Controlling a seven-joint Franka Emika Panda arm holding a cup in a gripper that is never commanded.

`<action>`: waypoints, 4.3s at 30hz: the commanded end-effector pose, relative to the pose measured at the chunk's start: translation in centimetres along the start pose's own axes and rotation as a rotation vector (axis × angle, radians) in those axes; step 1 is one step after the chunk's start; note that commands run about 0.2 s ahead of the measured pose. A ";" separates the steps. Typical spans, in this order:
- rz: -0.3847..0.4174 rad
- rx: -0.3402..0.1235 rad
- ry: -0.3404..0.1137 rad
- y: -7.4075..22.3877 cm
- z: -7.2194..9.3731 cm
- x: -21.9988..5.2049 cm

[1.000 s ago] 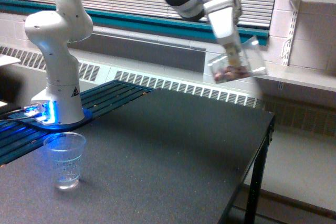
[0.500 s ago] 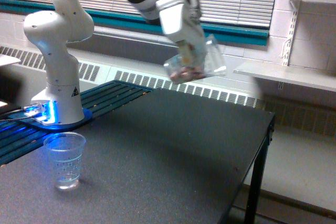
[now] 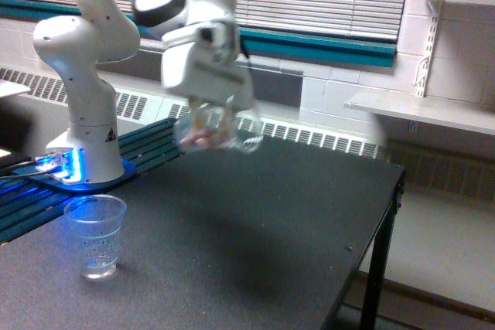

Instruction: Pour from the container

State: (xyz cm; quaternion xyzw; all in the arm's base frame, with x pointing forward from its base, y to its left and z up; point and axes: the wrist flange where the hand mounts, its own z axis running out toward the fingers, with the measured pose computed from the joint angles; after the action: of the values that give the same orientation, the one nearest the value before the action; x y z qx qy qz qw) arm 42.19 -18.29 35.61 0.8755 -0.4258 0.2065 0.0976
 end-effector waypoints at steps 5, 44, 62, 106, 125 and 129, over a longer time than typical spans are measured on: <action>0.078 -0.067 -0.038 4.7 1.3 -1.5; 0.157 -0.209 -0.110 12.7 2.4 -5.8; 0.225 -0.288 -0.151 16.6 2.8 -8.1; 0.166 -0.432 -0.253 16.3 6.2 -7.0; 0.084 -0.488 -0.297 15.1 6.2 -6.9; 0.079 -0.497 -0.300 15.1 6.3 -6.9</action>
State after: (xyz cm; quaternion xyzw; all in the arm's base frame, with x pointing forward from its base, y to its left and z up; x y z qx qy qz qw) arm 28.05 -25.02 26.90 0.8224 -0.5186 -0.0247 0.2327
